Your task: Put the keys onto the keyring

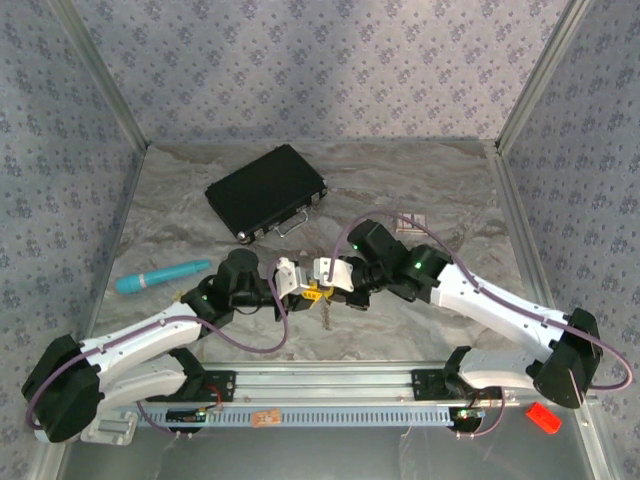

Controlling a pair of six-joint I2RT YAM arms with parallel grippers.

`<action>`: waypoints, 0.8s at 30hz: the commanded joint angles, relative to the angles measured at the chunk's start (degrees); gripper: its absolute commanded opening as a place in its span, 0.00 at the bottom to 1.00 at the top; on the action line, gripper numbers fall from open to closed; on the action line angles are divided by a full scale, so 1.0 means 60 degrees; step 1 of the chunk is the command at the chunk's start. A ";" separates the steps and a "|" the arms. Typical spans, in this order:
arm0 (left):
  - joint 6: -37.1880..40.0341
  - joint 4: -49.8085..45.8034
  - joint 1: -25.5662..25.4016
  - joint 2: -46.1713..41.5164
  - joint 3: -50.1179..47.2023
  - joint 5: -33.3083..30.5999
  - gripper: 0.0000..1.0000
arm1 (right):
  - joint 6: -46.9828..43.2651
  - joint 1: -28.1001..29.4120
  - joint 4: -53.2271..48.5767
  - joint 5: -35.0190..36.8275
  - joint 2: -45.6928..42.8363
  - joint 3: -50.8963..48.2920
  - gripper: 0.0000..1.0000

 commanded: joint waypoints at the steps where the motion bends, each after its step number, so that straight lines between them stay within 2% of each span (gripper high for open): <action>1: 0.0097 0.0287 -0.0048 -0.0061 0.0161 0.0184 0.11 | -0.0117 0.0112 -0.0126 -0.0251 0.0031 0.0320 0.00; 6: 0.0127 0.0319 -0.0056 -0.0063 0.0156 0.0164 0.00 | 0.0383 -0.0017 0.0624 -0.0800 -0.0418 -0.0155 0.00; 8: 0.0073 0.0468 -0.0050 -0.0149 0.0051 0.0138 0.00 | 0.0798 -0.0261 0.1169 -0.1015 -0.0803 -0.0587 0.19; 9: -0.0021 0.0688 -0.0055 -0.0212 -0.0046 0.0134 0.00 | 0.1031 -0.0438 0.1547 -0.1162 -0.1072 -0.0850 0.24; 14: -0.0588 0.1856 -0.0061 -0.0347 -0.0528 0.0214 0.00 | 0.2415 -0.1223 0.3639 -0.1979 -0.2131 -0.2513 0.33; 20: -0.0934 0.2513 -0.0052 -0.0310 -0.0727 0.0312 0.00 | 0.2643 -0.1177 0.4078 -0.2140 -0.1989 -0.2926 0.34; 24: -0.1088 0.2764 -0.0054 -0.0275 -0.0783 0.0405 0.00 | 0.2611 -0.1147 0.4239 -0.2140 -0.1681 -0.2957 0.32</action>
